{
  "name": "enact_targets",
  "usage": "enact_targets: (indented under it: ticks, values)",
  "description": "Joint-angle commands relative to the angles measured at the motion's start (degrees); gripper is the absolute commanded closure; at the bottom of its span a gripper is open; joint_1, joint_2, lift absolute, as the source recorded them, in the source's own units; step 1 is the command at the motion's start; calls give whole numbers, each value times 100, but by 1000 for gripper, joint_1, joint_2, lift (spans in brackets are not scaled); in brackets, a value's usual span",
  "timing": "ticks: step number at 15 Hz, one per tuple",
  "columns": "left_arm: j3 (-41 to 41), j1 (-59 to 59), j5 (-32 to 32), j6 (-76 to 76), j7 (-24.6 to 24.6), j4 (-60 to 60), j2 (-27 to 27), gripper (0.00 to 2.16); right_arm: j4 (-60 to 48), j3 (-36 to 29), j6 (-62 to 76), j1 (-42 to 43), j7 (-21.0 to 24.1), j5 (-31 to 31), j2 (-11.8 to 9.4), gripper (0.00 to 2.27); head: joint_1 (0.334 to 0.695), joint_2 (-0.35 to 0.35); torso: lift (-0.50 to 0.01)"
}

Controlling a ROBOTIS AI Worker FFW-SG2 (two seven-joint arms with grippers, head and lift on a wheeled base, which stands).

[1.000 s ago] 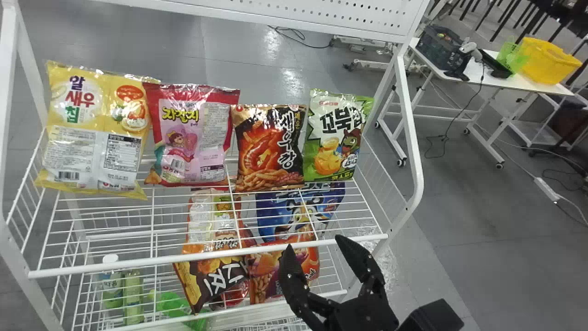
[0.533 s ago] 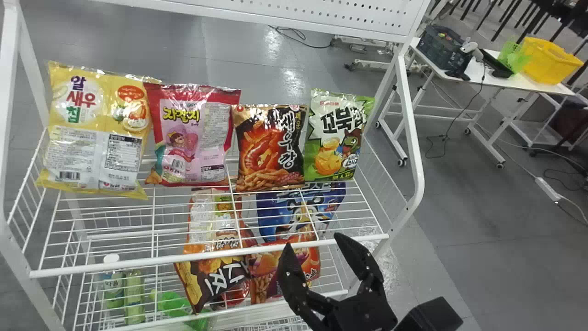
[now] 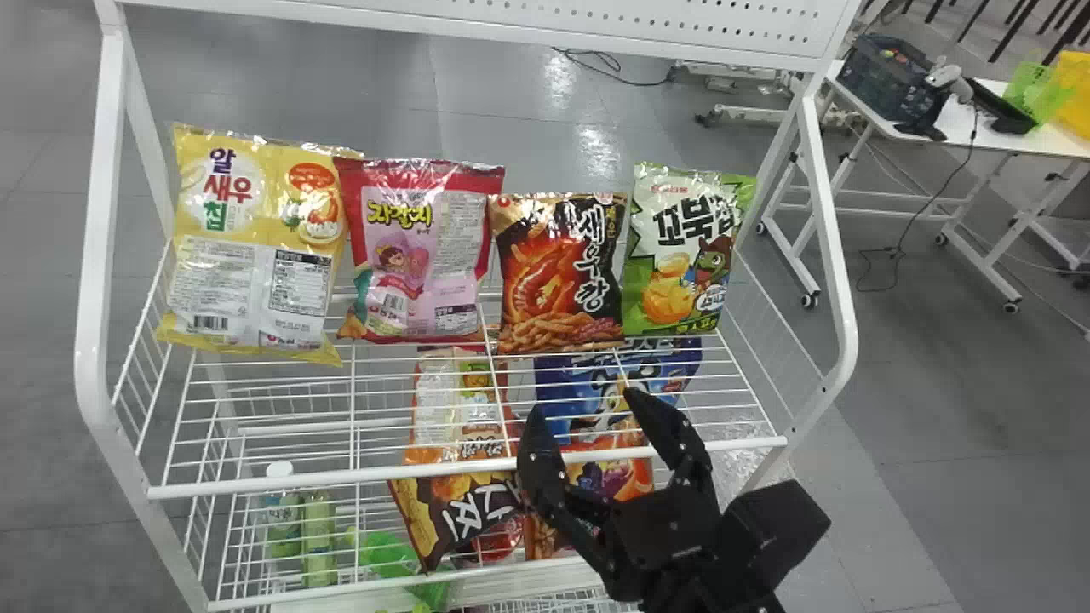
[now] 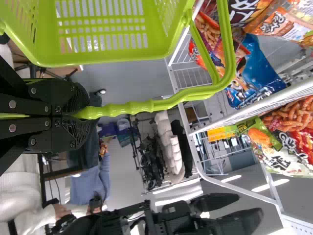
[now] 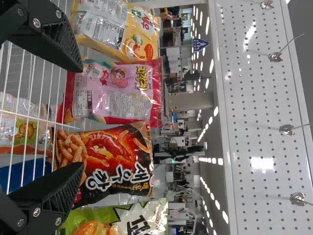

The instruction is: Hold basket handle with left hand then pick Jagalchi snack with right hand and place into basket

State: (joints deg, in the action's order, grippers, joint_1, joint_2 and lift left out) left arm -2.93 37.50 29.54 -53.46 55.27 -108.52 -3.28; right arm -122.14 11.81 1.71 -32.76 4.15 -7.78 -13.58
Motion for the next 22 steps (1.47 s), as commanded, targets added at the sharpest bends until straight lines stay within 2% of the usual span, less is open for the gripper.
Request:
enact_targets:
  ticks: [1,11,18,22]
  values:
    - [29,-50,-18,-64,2,32,-23,1521,278,138,-45,410,7,39,154,144,695,-237,-10]
    - [100,3,-36,-64,28,59,-32,1521,1860,700,-924,2458,7,277,707,144,695,-110,-10]
    - [91,47,-36,6,81,85,-32,1521,3117,911,-1152,3715,7,461,1164,144,695,-55,-10]
    - [56,108,-36,59,107,85,-41,1521,3741,981,-1187,4286,16,470,1340,181,695,-17,-10]
